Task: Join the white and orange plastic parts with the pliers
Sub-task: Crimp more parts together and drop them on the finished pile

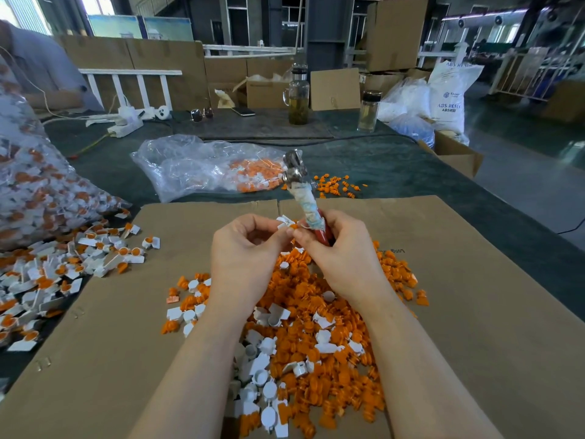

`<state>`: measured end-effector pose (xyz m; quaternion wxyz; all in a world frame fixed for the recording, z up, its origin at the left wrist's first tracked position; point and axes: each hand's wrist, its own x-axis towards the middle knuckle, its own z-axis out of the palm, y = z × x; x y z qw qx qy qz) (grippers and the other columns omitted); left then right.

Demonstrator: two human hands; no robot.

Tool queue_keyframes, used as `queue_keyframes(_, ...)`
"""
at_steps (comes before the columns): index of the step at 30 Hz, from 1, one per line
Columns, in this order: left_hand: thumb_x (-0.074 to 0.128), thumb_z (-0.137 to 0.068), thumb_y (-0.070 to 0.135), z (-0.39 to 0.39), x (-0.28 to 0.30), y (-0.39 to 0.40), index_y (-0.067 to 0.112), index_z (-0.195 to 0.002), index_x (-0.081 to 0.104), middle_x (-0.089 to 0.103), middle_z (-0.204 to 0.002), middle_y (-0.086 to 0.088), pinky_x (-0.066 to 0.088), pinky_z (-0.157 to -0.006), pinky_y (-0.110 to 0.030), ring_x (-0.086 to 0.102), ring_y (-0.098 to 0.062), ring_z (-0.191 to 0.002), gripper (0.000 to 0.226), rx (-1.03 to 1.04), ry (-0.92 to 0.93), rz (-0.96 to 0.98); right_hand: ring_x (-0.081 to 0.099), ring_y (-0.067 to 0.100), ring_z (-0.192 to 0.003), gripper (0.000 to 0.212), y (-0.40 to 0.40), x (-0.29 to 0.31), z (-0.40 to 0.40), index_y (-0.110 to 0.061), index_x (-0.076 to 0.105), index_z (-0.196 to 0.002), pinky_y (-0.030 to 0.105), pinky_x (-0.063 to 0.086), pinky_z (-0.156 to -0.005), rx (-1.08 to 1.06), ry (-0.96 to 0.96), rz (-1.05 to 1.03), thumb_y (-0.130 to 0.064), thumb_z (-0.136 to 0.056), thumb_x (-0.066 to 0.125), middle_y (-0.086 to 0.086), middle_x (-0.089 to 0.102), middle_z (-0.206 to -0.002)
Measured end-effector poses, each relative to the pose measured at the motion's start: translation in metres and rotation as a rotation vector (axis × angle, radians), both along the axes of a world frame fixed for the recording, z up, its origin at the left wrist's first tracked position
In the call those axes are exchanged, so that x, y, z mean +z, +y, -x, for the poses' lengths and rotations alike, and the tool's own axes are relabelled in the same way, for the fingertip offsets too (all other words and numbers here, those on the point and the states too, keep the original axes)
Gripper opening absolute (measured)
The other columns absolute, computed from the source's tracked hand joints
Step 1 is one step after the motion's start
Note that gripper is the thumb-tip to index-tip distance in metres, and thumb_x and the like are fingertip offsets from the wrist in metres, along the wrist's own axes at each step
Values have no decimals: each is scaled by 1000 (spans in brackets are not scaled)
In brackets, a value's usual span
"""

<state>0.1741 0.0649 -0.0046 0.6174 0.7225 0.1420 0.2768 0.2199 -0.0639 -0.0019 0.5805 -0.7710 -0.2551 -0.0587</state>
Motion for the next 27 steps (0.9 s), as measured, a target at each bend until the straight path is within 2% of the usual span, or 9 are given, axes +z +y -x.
queue_keyframes(3, 80, -80, 13, 1, 0, 2, 19, -76, 71, 74, -69, 4, 57, -66, -25, 73, -13, -68, 12, 5, -50, 49, 65, 8, -79, 13, -4, 0, -1, -36, 63, -90, 43, 58, -76, 74, 74, 19, -25, -88, 69, -17, 67, -79)
queue_keyframes(5, 78, -81, 8, 1, 1, 5, 16, -78, 71, 74, -70, 1, 56, -64, -21, 73, -16, -68, 11, -3, -112, 159, 65, 6, -80, 11, -11, -1, -4, -33, 65, -92, 42, 56, -81, 146, 143, 43, -26, -86, 70, -20, 67, -79)
queue_keyframes(8, 74, -82, 3, 2, 3, 11, 10, -81, 69, 72, -68, 1, 57, -66, -21, 72, -15, -64, 9, -28, -196, 298, 64, 8, -78, 21, -19, 0, -7, -26, 66, -98, 38, 53, -78, 242, 205, 137, -32, -78, 70, -13, 68, -82)
queue_keyframes(11, 71, -83, 1, 2, 3, 14, 7, -82, 68, 71, -68, -2, 57, -65, -22, 70, -14, -63, 6, -48, -254, 360, 65, 13, -89, 37, -21, 0, -6, -27, 63, -105, 37, 56, -76, 295, 254, 257, -41, -71, 65, -5, 66, -96)
queue_keyframes(14, 70, -84, 2, 2, 3, 15, 6, -82, 68, 71, -69, -2, 57, -65, -23, 69, -13, -63, 6, -46, -280, 378, 63, 6, -87, 38, -21, 2, -5, -29, 61, -107, 27, 53, -69, 317, 278, 288, -42, -71, 65, -12, 64, -93)
queue_keyframes(17, 71, -83, 3, 3, 4, 16, 6, -83, 68, 72, -70, -1, 57, -67, -24, 69, -14, -64, 4, -58, -285, 387, 62, 1, -84, 28, -24, 4, -5, -25, 60, -110, 25, 51, -69, 318, 290, 303, -29, -84, 70, -21, 64, -85)
queue_keyframes(21, 72, -77, 10, 4, 4, 16, 7, -82, 68, 72, -71, 1, 57, -67, -23, 68, -12, -64, 7, -83, -295, 404, 64, 14, -91, 25, -23, 6, -3, -21, 60, -113, 36, 55, -79, 319, 255, 382, -20, -89, 66, -10, 65, -96)
queue_keyframes(24, 73, -71, 17, 4, 4, 18, 8, -81, 68, 71, -70, 2, 56, -67, -22, 68, -11, -64, 15, -92, -299, 403, 60, 6, -72, 16, -21, 8, -2, -25, 61, -101, 29, 52, -68, 322, 191, 405, -14, -90, 63, -23, 64, -79)
queue_keyframes(27, 73, -70, 18, 4, 4, 19, 8, -81, 68, 71, -72, 1, 57, -69, -24, 68, -13, -67, 16, -91, -290, 408, 51, -2, -56, 26, -18, 7, 0, -33, 58, -88, 29, 46, -59, 305, 153, 419, -8, -90, 58, -29, 62, -68)
